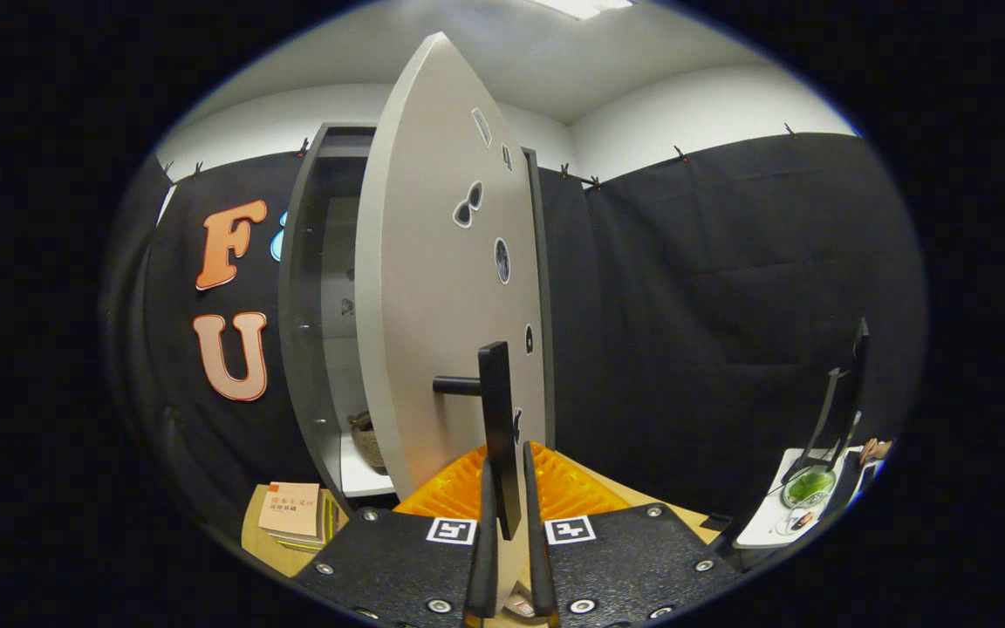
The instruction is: Open the shoe cabinet door, grab the shoes and put them into the shoe cabinet, then close the shoe cabinet door.
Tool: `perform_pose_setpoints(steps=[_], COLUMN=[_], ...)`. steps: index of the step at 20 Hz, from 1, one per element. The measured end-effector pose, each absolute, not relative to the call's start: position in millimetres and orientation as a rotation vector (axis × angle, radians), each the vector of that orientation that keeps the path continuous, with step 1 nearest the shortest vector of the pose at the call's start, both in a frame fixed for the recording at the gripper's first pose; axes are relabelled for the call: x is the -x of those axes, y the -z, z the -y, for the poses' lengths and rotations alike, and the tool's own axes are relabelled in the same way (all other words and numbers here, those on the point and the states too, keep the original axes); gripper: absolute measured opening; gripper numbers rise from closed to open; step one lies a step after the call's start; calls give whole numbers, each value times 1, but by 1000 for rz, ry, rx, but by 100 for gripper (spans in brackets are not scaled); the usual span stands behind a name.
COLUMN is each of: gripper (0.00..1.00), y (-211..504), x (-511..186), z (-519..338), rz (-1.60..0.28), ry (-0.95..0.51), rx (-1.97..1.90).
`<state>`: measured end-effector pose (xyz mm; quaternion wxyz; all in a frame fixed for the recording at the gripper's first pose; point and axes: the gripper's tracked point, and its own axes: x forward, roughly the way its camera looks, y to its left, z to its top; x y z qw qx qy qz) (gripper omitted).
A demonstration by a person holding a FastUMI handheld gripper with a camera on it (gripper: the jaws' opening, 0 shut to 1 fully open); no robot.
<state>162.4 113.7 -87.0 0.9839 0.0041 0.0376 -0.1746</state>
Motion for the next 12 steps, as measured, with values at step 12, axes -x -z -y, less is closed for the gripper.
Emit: perform_pose_setpoints(steps=[12], gripper=[14], y=[87], x=[-135], z=[-22], rz=[-75], ry=[197], rx=[-51])
